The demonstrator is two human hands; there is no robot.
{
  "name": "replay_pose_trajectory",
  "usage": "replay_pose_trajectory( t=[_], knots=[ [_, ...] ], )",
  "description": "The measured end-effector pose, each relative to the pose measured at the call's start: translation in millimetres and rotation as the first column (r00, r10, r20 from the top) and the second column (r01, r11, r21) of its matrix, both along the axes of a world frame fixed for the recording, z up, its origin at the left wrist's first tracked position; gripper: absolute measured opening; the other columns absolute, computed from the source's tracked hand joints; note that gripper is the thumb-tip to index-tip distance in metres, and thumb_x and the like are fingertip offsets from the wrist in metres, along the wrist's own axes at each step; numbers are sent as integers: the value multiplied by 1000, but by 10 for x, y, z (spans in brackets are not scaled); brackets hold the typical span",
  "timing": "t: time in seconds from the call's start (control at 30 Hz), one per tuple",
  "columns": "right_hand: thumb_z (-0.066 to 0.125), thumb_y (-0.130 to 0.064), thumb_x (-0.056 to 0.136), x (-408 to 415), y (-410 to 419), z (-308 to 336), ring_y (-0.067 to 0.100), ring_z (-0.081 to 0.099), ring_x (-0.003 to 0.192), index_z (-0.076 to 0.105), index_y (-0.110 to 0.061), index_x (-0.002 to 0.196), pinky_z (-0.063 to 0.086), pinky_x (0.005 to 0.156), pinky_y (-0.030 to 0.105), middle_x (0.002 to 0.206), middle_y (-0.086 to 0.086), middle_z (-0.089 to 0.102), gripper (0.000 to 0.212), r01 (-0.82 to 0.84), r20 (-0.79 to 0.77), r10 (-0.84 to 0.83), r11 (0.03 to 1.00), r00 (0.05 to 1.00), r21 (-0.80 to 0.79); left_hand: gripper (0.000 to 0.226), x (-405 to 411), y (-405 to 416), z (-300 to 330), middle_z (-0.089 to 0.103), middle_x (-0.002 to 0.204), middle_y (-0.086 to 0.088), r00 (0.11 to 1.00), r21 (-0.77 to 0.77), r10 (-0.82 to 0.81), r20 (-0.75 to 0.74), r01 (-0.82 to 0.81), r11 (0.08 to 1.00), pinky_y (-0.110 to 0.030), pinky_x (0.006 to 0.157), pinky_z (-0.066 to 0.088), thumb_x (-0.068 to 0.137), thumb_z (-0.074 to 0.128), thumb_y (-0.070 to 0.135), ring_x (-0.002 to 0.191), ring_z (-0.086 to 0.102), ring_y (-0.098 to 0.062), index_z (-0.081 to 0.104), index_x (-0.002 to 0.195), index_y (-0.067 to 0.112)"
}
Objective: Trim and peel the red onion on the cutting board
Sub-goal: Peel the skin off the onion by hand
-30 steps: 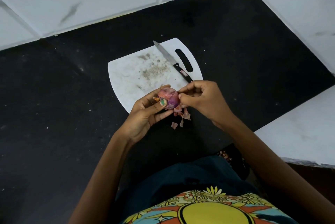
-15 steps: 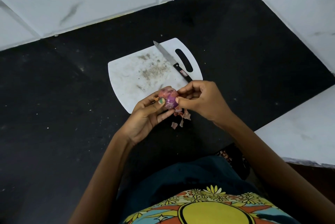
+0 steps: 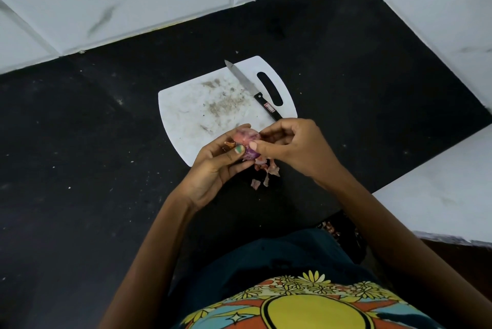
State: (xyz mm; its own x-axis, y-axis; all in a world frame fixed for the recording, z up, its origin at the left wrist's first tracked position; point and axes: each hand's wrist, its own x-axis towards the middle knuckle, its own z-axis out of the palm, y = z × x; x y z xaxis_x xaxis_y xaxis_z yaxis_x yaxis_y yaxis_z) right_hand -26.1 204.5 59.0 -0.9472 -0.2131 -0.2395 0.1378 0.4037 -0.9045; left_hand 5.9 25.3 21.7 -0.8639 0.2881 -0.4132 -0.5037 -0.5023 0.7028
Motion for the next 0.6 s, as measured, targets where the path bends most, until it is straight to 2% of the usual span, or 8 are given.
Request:
replay_pose_trajectory(
  t=[0.1, 0.23, 0.33, 0.4, 0.47, 0.53, 0.6],
  knots=[
    [80, -19, 70, -7, -26, 10, 13, 68, 68, 73, -10, 83, 61, 67, 34, 75, 1, 73, 18, 27, -37, -25, 998, 999, 54, 53, -5, 16, 27, 61, 124, -14, 999, -28, -18, -34, 17, 999, -26, 82, 57, 80, 56, 3, 98, 67, -21, 50, 133, 6],
    [72, -7, 73, -30, 9, -20, 21, 71, 68, 73, -9, 79, 61, 67, 42, 73, 4, 72, 6, 62, -67, -59, 997, 996, 36, 52, 11, 12, 26, 61, 126, -15, 999, 9, -24, -22, 24, 1000, -27, 82, 57, 82, 58, 1, 102, 67, -22, 49, 133, 4],
    [69, -2, 79, -21, 22, -20, 23, 72, 68, 72, -4, 84, 61, 66, 33, 75, 9, 72, 6, 54, -14, -55, 998, 998, -40, 54, 8, 9, -5, 58, 130, -17, 1000, 38, -5, 3, 5, 999, -28, 82, 57, 80, 59, 2, 103, 66, -22, 49, 133, 3],
    [67, -5, 85, -5, 29, 10, 23, 71, 65, 70, 3, 89, 60, 62, 25, 75, 13, 71, 9, 59, 68, -50, 989, 996, -139, 57, 2, -1, -22, 58, 129, -17, 1000, 55, 7, 20, -8, 998, -28, 82, 57, 78, 57, 4, 102, 67, -22, 47, 135, 3],
    [71, -15, 83, -3, 40, 19, 25, 72, 68, 69, 2, 93, 60, 63, 26, 78, 15, 72, 20, 38, 87, -23, 983, 996, -177, 54, 1, -7, -22, 61, 124, -14, 1000, 61, 2, 7, -3, 998, -27, 80, 57, 80, 56, 4, 101, 67, -21, 49, 133, 4],
    [78, -24, 76, -4, 38, -9, 26, 73, 74, 70, -4, 94, 60, 68, 34, 82, 11, 73, 28, -5, 23, 7, 994, 1000, -114, 48, -1, -4, -14, 63, 120, -12, 1000, 57, -2, -12, 3, 998, -24, 77, 56, 83, 58, 2, 99, 68, -21, 51, 130, 6],
    [80, -24, 74, 3, 21, -34, 23, 72, 73, 70, -6, 92, 60, 69, 36, 82, 8, 74, 27, -6, -30, 4, 998, 1000, -58, 47, -1, 2, -6, 63, 119, -11, 1000, 52, 3, -22, -2, 999, -23, 76, 56, 83, 58, 3, 97, 68, -20, 52, 129, 7]
  ],
)
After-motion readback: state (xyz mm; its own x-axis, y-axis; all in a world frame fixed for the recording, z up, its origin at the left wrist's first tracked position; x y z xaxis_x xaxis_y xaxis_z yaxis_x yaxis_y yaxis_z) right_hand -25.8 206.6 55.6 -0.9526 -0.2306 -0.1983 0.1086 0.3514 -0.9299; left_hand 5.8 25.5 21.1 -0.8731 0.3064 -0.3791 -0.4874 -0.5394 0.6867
